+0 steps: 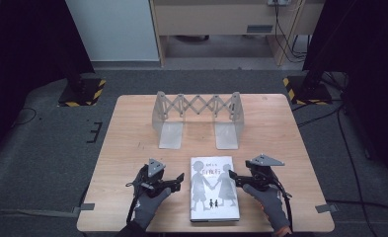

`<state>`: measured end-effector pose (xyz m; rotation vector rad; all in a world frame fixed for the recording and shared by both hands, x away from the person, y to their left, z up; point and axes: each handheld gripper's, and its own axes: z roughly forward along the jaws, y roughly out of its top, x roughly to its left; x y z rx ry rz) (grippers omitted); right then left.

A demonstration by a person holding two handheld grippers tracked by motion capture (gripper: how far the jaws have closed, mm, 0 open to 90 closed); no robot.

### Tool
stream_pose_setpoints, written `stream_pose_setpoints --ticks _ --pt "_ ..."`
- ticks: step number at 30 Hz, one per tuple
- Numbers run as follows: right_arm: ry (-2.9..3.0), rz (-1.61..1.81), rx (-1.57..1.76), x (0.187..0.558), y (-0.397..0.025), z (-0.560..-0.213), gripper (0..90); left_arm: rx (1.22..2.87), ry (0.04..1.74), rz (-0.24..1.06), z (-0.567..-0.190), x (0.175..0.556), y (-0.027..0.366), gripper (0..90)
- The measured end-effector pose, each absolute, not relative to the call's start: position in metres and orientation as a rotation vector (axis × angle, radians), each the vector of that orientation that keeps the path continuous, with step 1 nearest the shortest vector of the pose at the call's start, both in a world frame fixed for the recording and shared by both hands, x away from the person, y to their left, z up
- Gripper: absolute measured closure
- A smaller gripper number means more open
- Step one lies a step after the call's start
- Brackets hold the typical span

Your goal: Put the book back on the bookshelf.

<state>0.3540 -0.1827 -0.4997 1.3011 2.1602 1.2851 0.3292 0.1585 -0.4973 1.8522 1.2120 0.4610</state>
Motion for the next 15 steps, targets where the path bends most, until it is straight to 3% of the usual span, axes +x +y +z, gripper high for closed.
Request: stream_pose_setpoints --ticks 15 --pt "2.211 1.286 1.285 0.35 -0.166 -0.508 20.9 1.916 1.139 0.416 -0.503 0.323 0.134 13.4"
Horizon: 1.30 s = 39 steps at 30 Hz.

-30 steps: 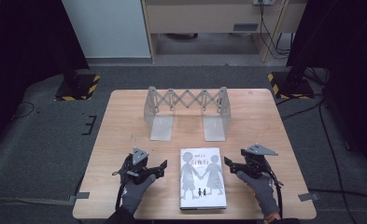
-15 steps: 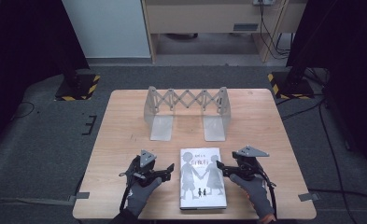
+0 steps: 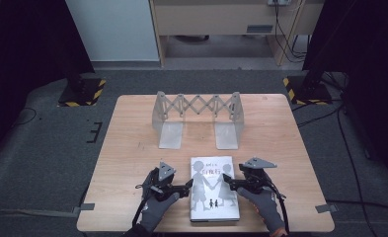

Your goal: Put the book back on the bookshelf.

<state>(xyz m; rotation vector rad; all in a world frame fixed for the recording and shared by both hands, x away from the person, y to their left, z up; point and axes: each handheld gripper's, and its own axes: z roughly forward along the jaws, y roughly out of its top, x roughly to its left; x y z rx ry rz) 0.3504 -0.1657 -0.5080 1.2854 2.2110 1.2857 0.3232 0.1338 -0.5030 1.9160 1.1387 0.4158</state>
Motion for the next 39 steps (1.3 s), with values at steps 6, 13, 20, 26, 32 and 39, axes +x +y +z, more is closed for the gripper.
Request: stream_pose_setpoints --ticks 6,13,20,26,32,39 --pt "2.229 1.289 1.282 0.35 -0.162 -0.511 20.8 1.943 1.128 0.386 -0.509 0.324 0.125 13.7" --pt "2.247 1.303 1.283 0.348 -0.155 -0.513 21.0 1.973 1.101 0.375 -0.511 0.324 0.119 13.5" --pt "2.249 1.308 1.302 0.349 -0.152 -0.518 19.4 1.981 1.074 0.353 -0.512 0.326 0.117 11.7" --pt "2.243 1.327 1.334 0.353 -0.152 -0.52 17.0 1.972 1.069 0.339 -0.514 0.327 0.117 10.7" --pt "2.25 1.359 1.365 0.356 -0.151 -0.523 17.0 1.97 1.064 0.333 -0.515 0.327 0.118 10.4" --pt "2.214 1.357 1.337 0.354 -0.149 -0.518 18.6 1.962 1.062 0.337 -0.515 0.327 0.119 10.0"
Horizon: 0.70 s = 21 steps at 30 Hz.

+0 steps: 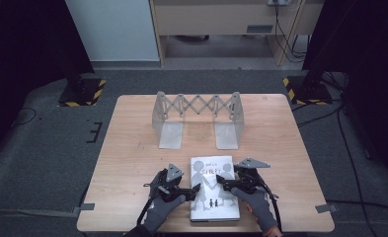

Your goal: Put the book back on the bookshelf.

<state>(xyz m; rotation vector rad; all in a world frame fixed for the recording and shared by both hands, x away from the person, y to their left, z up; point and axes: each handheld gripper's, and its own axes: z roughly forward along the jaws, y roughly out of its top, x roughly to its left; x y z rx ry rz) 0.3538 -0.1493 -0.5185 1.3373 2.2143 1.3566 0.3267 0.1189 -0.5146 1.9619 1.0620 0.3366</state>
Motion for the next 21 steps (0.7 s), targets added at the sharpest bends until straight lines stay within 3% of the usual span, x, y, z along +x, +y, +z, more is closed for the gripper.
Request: stream_pose_setpoints --ticks 18,21 --pt "2.15 1.552 1.266 0.357 -0.142 -0.497 22.7 1.924 1.077 0.321 -0.516 0.327 0.13 8.5" --pt "2.175 1.547 1.295 0.358 -0.141 -0.501 26.8 1.915 1.08 0.322 -0.517 0.327 0.13 8.5"
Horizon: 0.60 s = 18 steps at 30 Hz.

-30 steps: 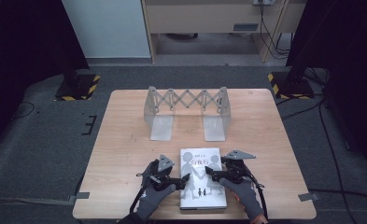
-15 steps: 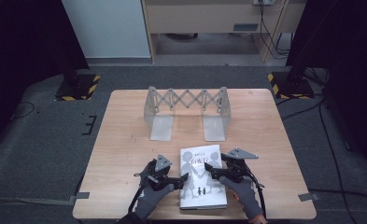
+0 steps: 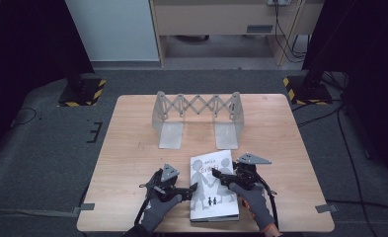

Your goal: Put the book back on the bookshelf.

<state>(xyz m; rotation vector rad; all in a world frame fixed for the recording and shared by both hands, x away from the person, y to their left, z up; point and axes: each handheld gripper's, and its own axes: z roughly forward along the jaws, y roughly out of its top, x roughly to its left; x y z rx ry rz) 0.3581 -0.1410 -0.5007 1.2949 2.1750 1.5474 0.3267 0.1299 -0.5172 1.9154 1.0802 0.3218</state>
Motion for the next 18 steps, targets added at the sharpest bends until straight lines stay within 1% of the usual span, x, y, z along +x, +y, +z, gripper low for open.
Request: stream_pose_setpoints --ticks 4,10,13,18 --pt "2.195 1.524 1.302 0.358 -0.14 -0.503 27.8 1.914 1.078 0.316 -0.518 0.327 0.131 8.1" --pt "2.249 1.558 1.346 0.361 -0.139 -0.51 31.8 1.9 1.071 0.306 -0.521 0.328 0.132 7.2" --pt "2.27 1.548 1.329 0.362 -0.134 -0.513 30.8 1.895 1.081 0.303 -0.522 0.329 0.133 6.1" --pt "2.243 1.547 1.388 0.364 -0.135 -0.513 40.3 1.89 1.075 0.31 -0.523 0.328 0.133 5.4"
